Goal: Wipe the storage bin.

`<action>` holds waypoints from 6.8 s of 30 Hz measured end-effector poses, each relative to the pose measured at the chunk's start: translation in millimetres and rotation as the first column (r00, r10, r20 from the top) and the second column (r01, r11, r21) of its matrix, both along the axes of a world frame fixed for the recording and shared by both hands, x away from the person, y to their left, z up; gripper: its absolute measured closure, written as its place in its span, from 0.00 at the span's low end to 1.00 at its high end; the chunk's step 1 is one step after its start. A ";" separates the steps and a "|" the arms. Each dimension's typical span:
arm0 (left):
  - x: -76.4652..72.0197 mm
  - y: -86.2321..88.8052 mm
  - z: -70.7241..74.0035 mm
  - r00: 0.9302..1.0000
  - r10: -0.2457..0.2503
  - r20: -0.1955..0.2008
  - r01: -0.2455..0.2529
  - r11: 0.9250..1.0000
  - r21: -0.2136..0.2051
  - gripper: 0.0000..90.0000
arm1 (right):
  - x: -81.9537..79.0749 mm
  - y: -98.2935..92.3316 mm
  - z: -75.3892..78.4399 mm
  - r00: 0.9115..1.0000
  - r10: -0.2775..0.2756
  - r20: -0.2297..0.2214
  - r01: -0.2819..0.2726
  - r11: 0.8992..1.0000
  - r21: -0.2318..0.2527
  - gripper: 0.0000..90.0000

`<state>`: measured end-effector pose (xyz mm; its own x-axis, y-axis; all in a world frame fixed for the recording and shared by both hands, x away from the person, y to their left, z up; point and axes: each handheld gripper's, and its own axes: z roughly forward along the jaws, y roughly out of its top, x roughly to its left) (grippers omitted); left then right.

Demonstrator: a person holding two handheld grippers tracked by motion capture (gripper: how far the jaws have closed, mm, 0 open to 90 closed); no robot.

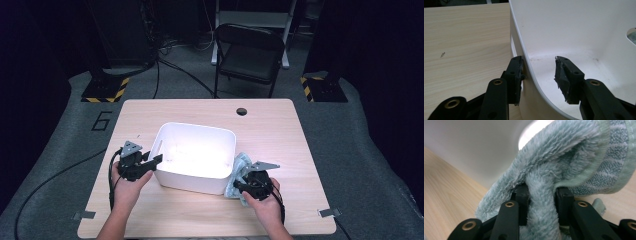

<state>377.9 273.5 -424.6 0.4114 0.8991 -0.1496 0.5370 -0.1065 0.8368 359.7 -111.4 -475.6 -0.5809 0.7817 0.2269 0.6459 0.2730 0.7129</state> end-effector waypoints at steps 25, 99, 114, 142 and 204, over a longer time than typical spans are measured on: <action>4.3 -2.7 1.7 0.999 -0.032 -0.029 0.032 0.999 -0.009 0.56 | -7.6 -10.8 22.1 1.000 -0.008 0.014 0.007 0.997 0.079 0.77; -13.8 -15.8 5.9 0.993 -0.070 -0.094 0.063 0.995 -0.082 0.62 | 20.0 -29.8 -24.5 0.989 -0.094 -0.114 0.097 0.995 0.013 0.75; -24.4 -44.3 7.2 0.992 -0.088 -0.088 0.086 0.996 -0.018 0.54 | 25.7 -54.1 -23.2 0.978 -0.173 -0.117 0.177 0.984 0.023 0.74; 47.5 -21.1 11.7 0.985 -0.170 0.028 0.171 0.985 -0.027 0.61 | -0.7 -58.9 -19.4 0.978 -0.185 -0.098 0.192 0.979 0.070 0.72; 14.7 -11.4 -5.8 0.994 -0.079 0.074 0.077 0.997 0.027 0.60 | 8.7 -35.9 -18.4 0.989 -0.137 -0.047 0.140 0.988 0.066 0.72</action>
<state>392.5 262.2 -430.4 0.4896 0.8668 -0.0941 0.4622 -0.1666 0.8710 368.4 -147.2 -493.9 -0.4568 0.8357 0.3048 0.7039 0.1301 0.6983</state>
